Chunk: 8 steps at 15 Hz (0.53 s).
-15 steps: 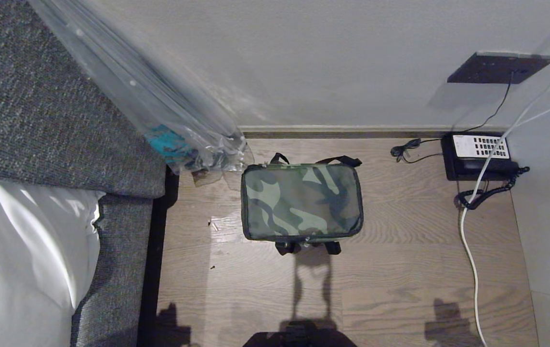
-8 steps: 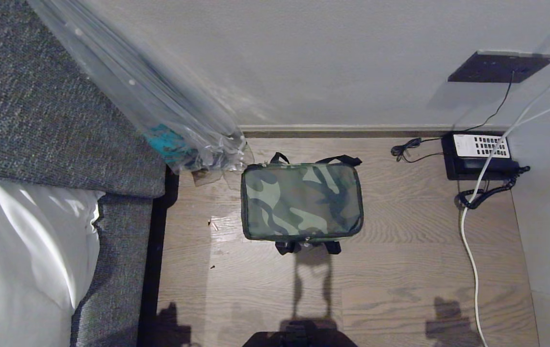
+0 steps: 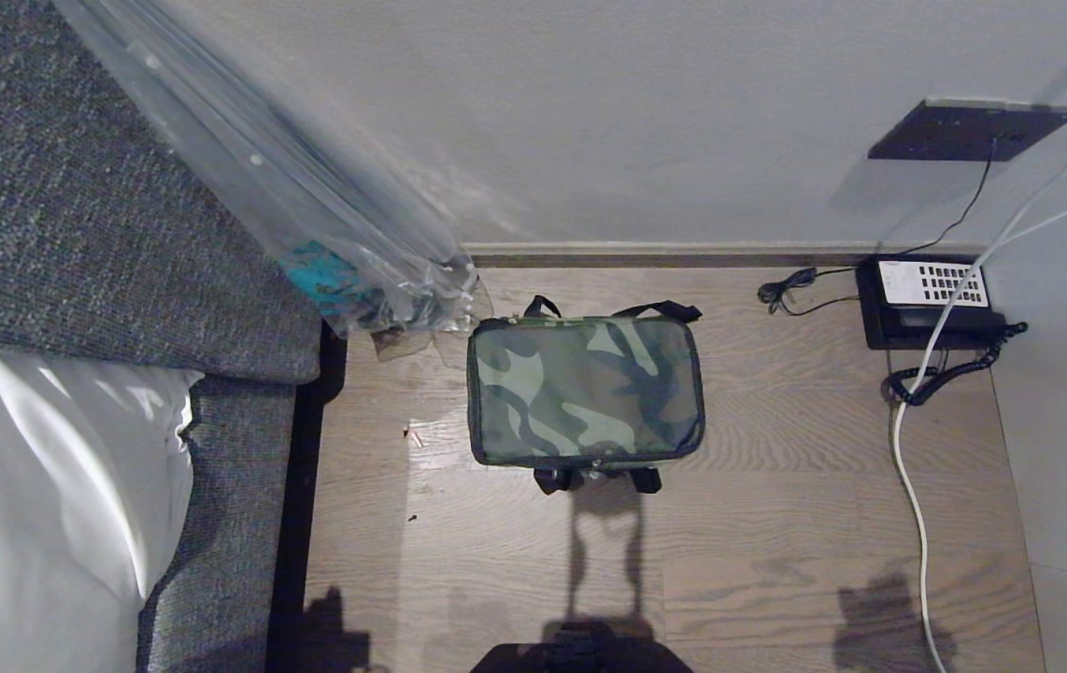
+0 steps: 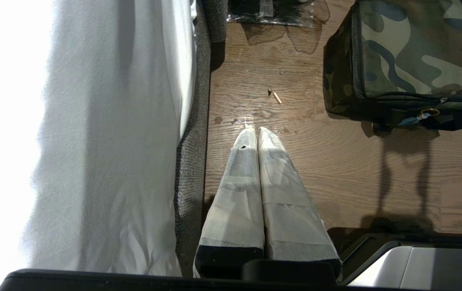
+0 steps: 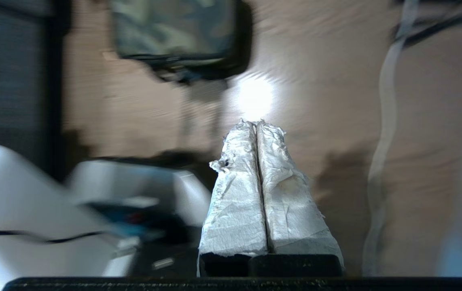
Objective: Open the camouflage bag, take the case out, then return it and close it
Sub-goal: Open the top of the storage box
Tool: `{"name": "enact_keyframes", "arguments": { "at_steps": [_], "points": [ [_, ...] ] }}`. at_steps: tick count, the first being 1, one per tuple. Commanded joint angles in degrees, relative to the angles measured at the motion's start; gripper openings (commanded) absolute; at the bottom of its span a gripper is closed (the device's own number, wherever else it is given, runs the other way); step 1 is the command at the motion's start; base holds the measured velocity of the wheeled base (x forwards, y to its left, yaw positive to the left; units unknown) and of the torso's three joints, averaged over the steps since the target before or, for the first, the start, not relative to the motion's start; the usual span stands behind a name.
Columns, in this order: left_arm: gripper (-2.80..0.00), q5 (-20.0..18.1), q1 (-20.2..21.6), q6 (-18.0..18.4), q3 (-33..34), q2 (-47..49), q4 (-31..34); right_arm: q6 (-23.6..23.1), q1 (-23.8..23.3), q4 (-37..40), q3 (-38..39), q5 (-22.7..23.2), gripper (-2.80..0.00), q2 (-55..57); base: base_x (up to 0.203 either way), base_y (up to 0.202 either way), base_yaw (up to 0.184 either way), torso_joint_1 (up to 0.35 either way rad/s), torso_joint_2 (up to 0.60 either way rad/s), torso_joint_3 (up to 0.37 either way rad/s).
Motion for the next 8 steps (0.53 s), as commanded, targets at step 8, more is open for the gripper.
{"name": "enact_keyframes", "arguments": {
  "at_steps": [8],
  "points": [
    [-2.80, 0.00, 0.00, -0.01, 0.00, -0.02, -0.02, -0.53, 4.09, -4.88, -4.70, 6.78, -2.80, 49.67, 0.000, 0.000, 0.000, 0.000, 0.00, 0.000]
  ]
}}
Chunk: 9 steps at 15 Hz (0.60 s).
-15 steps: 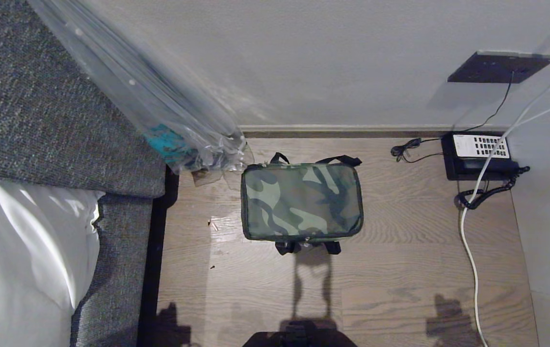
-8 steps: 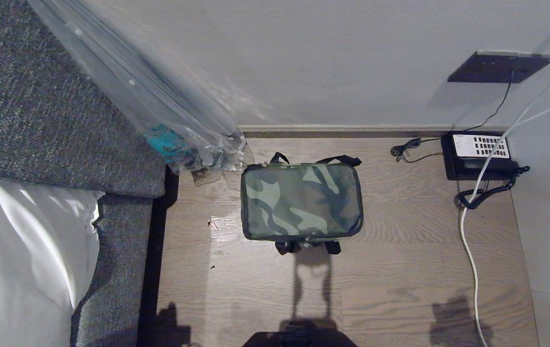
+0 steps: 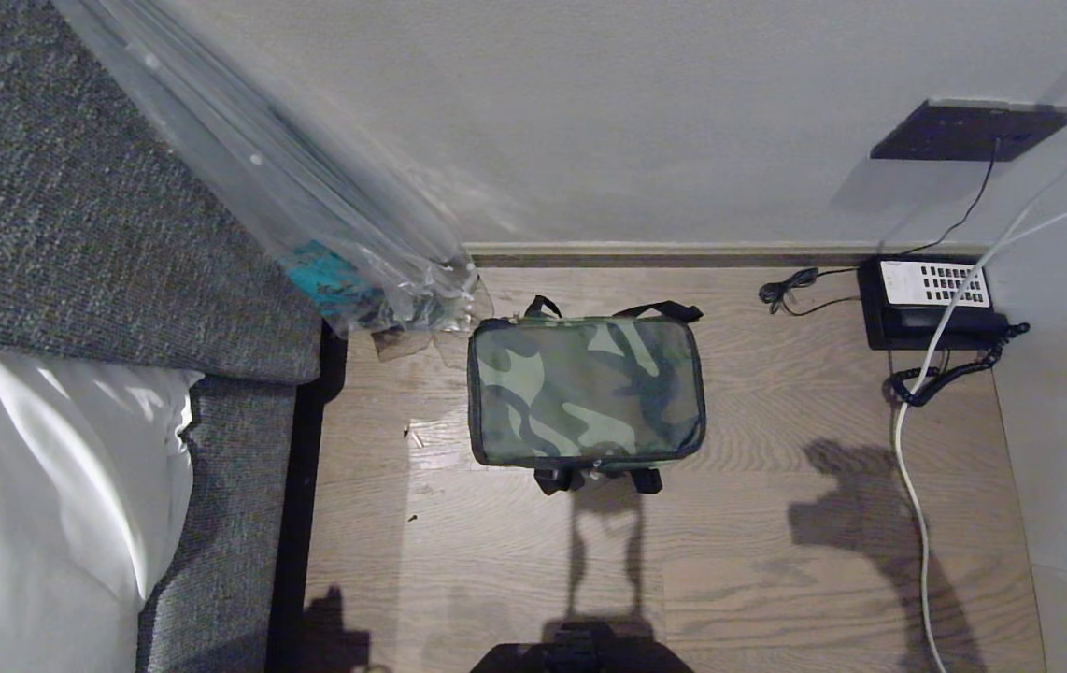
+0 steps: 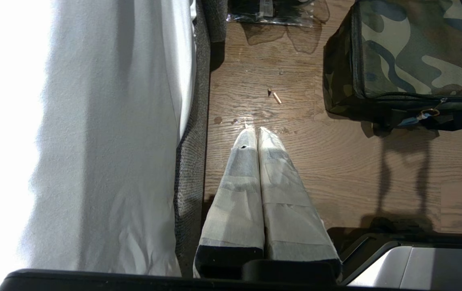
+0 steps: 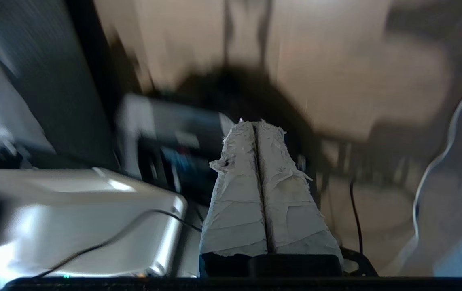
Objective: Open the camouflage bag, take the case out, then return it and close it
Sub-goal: Open the top of the storage box
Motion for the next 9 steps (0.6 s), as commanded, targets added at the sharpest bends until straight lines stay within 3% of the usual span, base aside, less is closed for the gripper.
{"name": "enact_keyframes", "arguments": {
  "at_steps": [1, 4, 6, 9],
  "points": [
    [-2.80, 0.00, 0.00, 0.08, 0.00, -0.02, -0.02, -0.82, 0.60, -5.91, 6.55, 0.55, -2.80, 10.02, 0.000, 0.000, 0.000, 0.000, 0.00, 0.000],
    [-2.80, 0.00, 0.00, 0.00, 0.00, -0.02, -0.02, -1.66, 4.38, -27.23, 17.91, 4.73, -2.80, 18.19, 0.000, 0.000, 0.000, 0.000, 0.00, 0.000],
    [-2.80, 0.00, 0.00, 0.00, 0.00, -0.02, -0.02, -2.74, 6.17, -37.32, 20.65, 7.09, -2.80, 22.95, 0.000, 0.000, 0.000, 0.000, 0.00, 0.000],
    [-2.80, 0.00, 0.00, 0.00, 0.00, -0.02, -0.02, -3.53, 8.08, -51.48, 24.49, 7.14, -2.80, 31.54, 0.000, 0.000, 0.000, 0.000, 0.00, 0.000]
  ]
}}
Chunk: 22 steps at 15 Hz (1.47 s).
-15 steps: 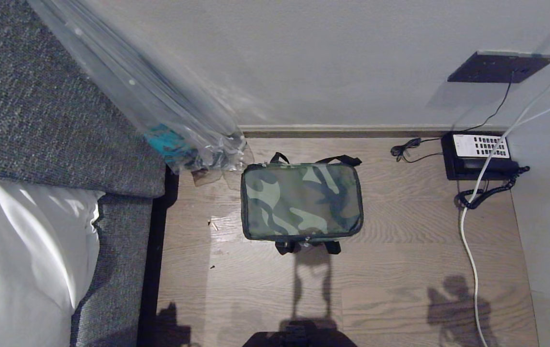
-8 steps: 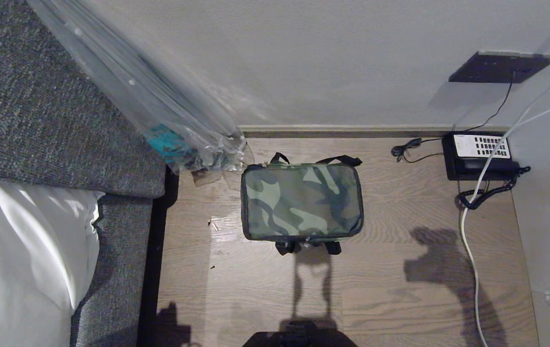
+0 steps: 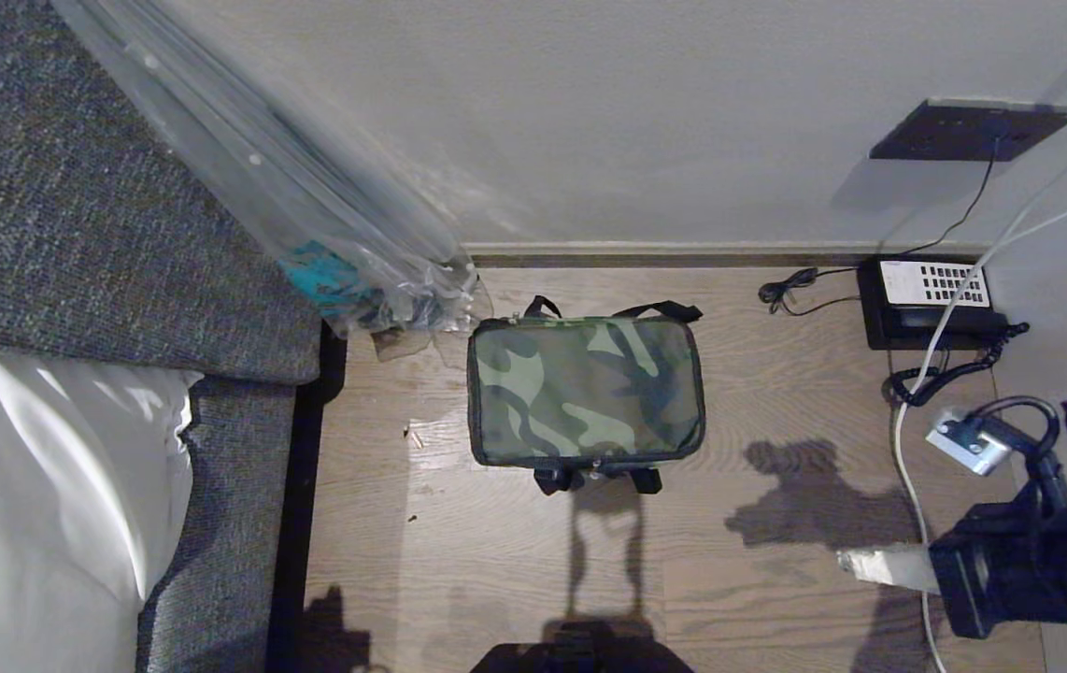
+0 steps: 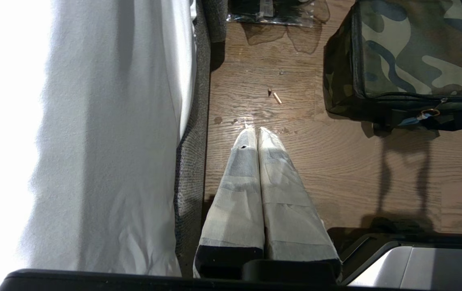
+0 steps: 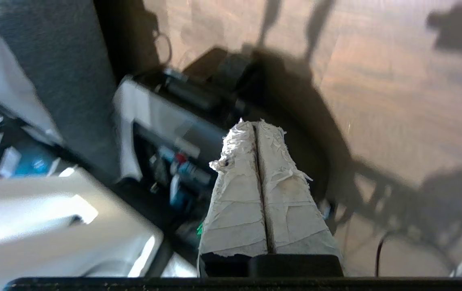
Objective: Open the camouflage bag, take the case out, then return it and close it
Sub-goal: Open the top of the storage box
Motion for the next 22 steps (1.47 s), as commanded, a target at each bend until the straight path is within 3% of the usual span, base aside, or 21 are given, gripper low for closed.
{"name": "enact_keyframes", "arguments": {
  "at_steps": [1, 2, 5, 6, 8, 11, 14, 16, 17, 20, 22],
  "points": [
    [-2.80, 0.00, 0.00, 0.09, 0.00, -0.02, -0.02, -0.12, 2.66, -10.70, 1.60, -0.79, -2.80, 7.36, 0.000, 0.000, 0.000, 0.000, 0.00, 0.000],
    [-2.80, 0.00, 0.00, 0.00, 0.00, -0.02, -0.02, 0.06, 5.09, -15.85, 1.96, -3.38, -2.80, 10.53, 0.000, 0.000, 0.000, 0.000, 0.00, 0.000],
    [-2.80, 0.00, 0.00, 0.06, 0.00, -0.02, -0.02, 1.92, 13.91, -29.33, 1.68, -21.82, -2.80, 21.55, 0.000, 0.000, 0.000, 0.000, 0.00, 0.000],
    [-2.80, 0.00, 0.00, 0.09, 0.00, -0.02, -0.02, 2.35, 15.83, -34.93, 1.75, -24.85, -2.80, 23.85, 0.000, 0.000, 0.000, 0.000, 0.00, 0.000],
    [-2.80, 0.00, 0.00, 0.09, 0.00, -0.02, -0.02, 4.46, 19.53, -40.24, 2.23, -26.81, -2.80, 27.01, 0.000, 0.000, 0.000, 0.000, 0.00, 0.000],
    [-2.80, 0.00, 0.00, 0.00, 0.00, -0.02, -0.02, 13.03, 20.98, -41.44, 2.38, -27.28, -2.80, 28.73, 0.000, 0.000, 0.000, 0.000, 0.00, 0.000],
    [-2.80, 0.00, 0.00, 0.08, 0.00, -0.02, -0.02, 12.96, 27.32, -47.40, 2.36, -27.62, -2.80, 32.61, 0.000, 0.000, 0.000, 0.000, 0.00, 0.000],
    [-2.80, 0.00, 0.00, 0.08, 0.00, -0.02, -0.02, 13.13, 30.89, -52.22, 3.47, -34.47, -2.80, 36.29, 0.000, 0.000, 0.000, 0.000, 0.00, 0.000],
    [-2.80, 0.00, 0.03, 0.03, 0.00, -0.02, -0.02, 12.79, 31.87, -53.46, 3.20, -36.95, 0.00, 38.38, 0.000, 0.000, 0.000, 0.000, 0.00, 0.000],
    [-2.80, 0.00, 0.00, 0.00, 0.00, -0.02, -0.02, 10.41, 32.27, -54.26, -1.99, -39.17, 0.00, 45.41, 0.000, 0.000, 0.000, 0.000, 0.00, 0.000],
    [-2.80, 0.00, 0.00, 0.09, 0.00, -0.02, -0.02, 10.22, 31.63, -54.31, -9.57, -40.59, 0.00, 49.78, 0.000, 0.000, 0.000, 0.000, 0.00, 0.000]
  ]
}}
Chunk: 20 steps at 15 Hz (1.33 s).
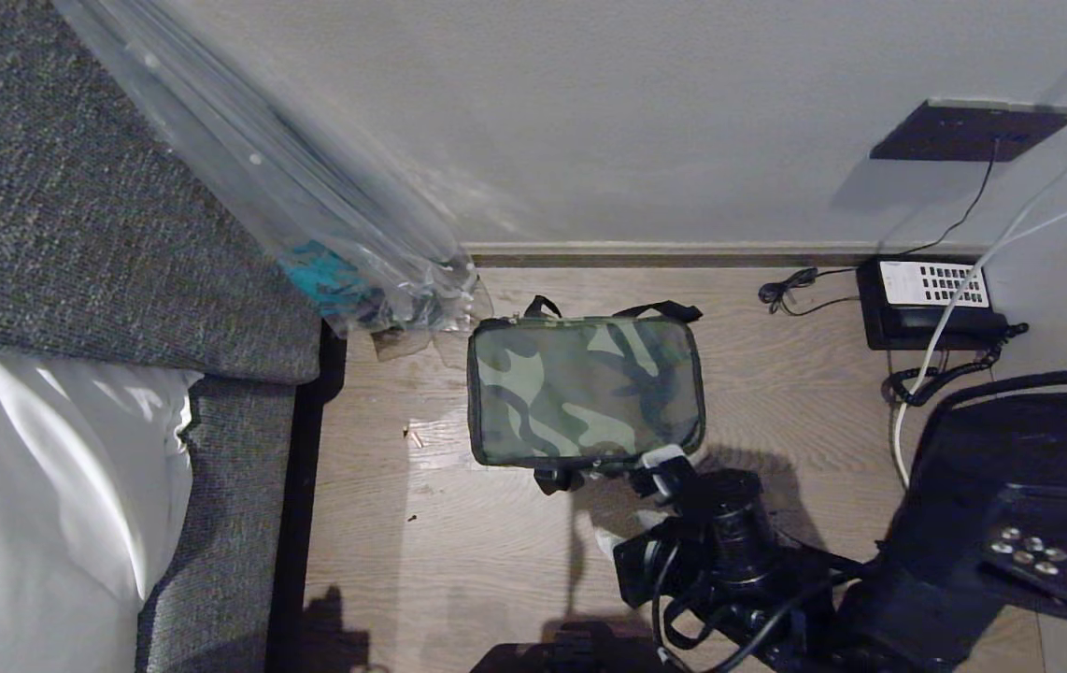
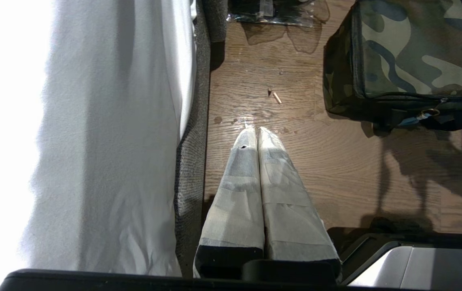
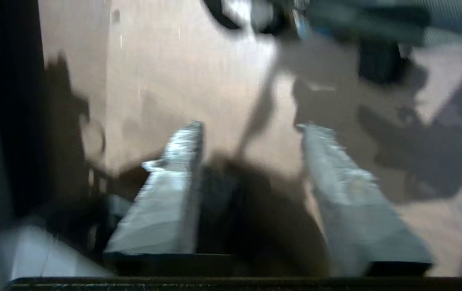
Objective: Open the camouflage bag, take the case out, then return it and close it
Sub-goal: Open the top of the storage box
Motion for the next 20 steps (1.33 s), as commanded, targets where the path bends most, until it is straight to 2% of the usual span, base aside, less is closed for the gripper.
{"name": "enact_keyframes", "arguments": {
  "at_steps": [1, 5, 11, 16, 18, 20],
  "points": [
    [-2.80, 0.00, 0.00, 0.00, 0.00, -0.02, -0.02, 0.22, -0.42, -0.64, -5.56, -0.39, 0.00, 5.26, 0.000, 0.000, 0.000, 0.000, 0.00, 0.000],
    [-2.80, 0.00, 0.00, 0.01, 0.00, -0.02, -0.02, 0.58, -0.78, -6.10, -10.36, -0.23, 0.00, 14.50, 0.000, 0.000, 0.000, 0.000, 0.00, 0.000],
    [-2.80, 0.00, 0.00, 0.01, 0.00, -0.02, -0.02, 0.48, -3.15, -8.89, -16.85, -0.50, 0.00, 19.75, 0.000, 0.000, 0.000, 0.000, 0.00, 0.000],
    [-2.80, 0.00, 0.00, -0.06, 0.00, -0.02, -0.02, 0.55, -6.08, -8.36, -20.26, -1.29, 0.00, 20.16, 0.000, 0.000, 0.000, 0.000, 0.00, 0.000],
    [-2.80, 0.00, 0.02, 0.01, 0.00, -0.02, -0.02, 0.87, -7.56, -4.86, -22.92, -1.28, 0.00, 19.96, 0.000, 0.000, 0.000, 0.000, 0.00, 0.000],
    [-2.80, 0.00, 0.00, -0.07, 0.00, -0.02, -0.02, 3.53, -7.70, -3.40, -25.10, -1.33, 0.00, 20.90, 0.000, 0.000, 0.000, 0.000, 0.00, 0.000]
  ]
}}
